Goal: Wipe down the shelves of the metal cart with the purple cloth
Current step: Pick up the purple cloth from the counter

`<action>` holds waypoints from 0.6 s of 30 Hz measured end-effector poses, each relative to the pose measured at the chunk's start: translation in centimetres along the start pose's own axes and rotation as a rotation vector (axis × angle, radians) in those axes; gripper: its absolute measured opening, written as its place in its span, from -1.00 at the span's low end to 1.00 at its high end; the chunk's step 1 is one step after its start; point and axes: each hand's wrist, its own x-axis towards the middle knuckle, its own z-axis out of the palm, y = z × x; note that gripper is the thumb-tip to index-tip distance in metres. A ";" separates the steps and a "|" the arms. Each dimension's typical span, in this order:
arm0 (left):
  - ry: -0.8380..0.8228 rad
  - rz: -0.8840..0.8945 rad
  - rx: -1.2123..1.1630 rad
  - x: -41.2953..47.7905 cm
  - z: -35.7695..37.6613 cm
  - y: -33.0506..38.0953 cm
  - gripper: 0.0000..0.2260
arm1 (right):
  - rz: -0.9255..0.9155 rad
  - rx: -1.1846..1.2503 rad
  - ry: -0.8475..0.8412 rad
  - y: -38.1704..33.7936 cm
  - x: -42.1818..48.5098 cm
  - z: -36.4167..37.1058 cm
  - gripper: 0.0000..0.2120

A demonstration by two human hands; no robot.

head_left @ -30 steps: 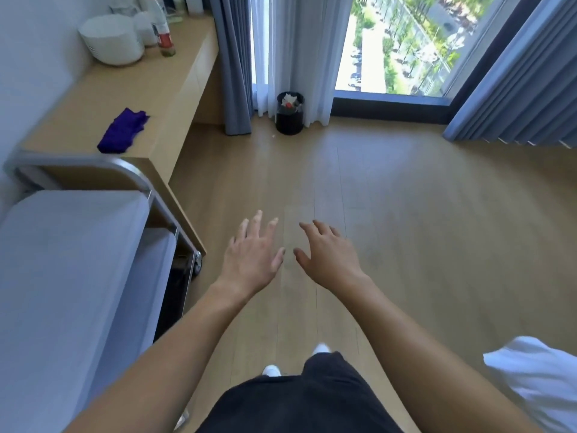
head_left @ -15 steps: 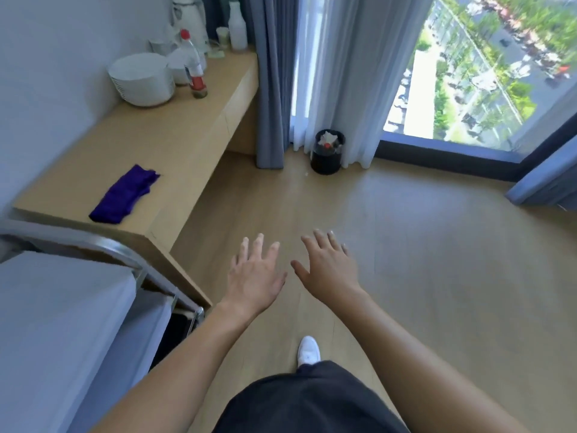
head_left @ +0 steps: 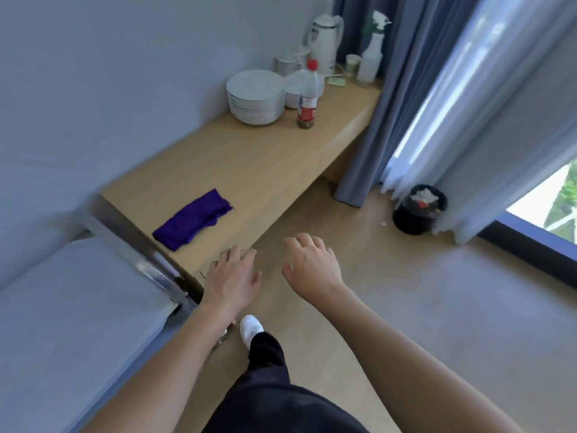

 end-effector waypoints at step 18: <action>0.002 -0.458 -0.092 10.8 -0.5 -17.3 -0.69 | -0.420 -0.096 -0.380 -15.1 23.9 7.2 -0.57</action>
